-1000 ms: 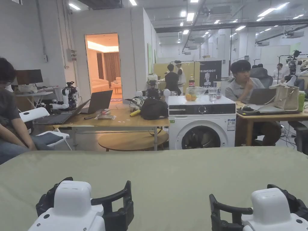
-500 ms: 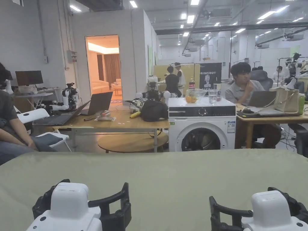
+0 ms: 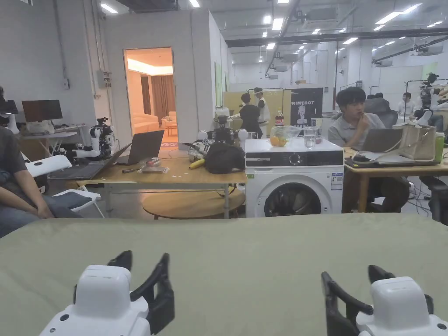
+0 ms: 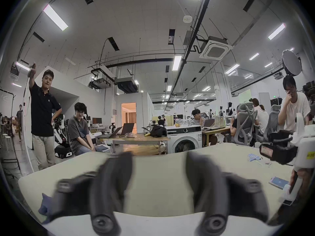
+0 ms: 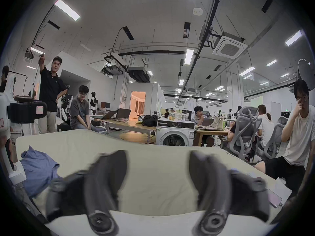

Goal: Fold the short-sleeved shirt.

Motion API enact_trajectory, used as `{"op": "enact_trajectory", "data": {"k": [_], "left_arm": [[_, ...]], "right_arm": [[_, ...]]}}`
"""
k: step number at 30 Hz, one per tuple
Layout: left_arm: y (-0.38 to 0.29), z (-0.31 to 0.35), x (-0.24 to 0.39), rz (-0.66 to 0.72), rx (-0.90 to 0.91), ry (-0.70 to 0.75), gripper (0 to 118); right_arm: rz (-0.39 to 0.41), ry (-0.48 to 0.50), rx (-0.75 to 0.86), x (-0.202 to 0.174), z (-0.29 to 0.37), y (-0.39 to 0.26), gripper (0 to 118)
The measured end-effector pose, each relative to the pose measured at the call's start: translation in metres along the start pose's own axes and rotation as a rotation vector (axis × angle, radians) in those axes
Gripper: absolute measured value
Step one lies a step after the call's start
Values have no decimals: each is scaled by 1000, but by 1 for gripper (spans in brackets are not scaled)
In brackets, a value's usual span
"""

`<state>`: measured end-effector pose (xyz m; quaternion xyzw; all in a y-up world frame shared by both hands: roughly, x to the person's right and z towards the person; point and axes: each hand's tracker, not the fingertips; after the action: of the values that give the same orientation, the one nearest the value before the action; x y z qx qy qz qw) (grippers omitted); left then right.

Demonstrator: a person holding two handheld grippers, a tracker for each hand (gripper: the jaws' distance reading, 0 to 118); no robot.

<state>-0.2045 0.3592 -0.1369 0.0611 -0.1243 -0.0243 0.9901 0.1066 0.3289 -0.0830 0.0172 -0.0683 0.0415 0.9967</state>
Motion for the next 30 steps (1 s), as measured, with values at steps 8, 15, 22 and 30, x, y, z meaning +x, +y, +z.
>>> {"op": "enact_trajectory", "data": {"k": [8, 15, 22, 30], "left_arm": [[-10, 3, -6, 47, -28, 8, 0], [-2, 32, -45, 8, -34, 146, 0], [-6, 81, -110, 1, -131, 323, 0], [-43, 85, -175, -3, -316, 320, 5]], "right_arm": [[9, -4, -20, -2, 1, -9, 0], [-46, 137, -60, -41, -18, -14, 0], [-78, 358, -91, -129, -40, -21, 0], [-91, 478, -138, -170, -47, -33, 0]]}}
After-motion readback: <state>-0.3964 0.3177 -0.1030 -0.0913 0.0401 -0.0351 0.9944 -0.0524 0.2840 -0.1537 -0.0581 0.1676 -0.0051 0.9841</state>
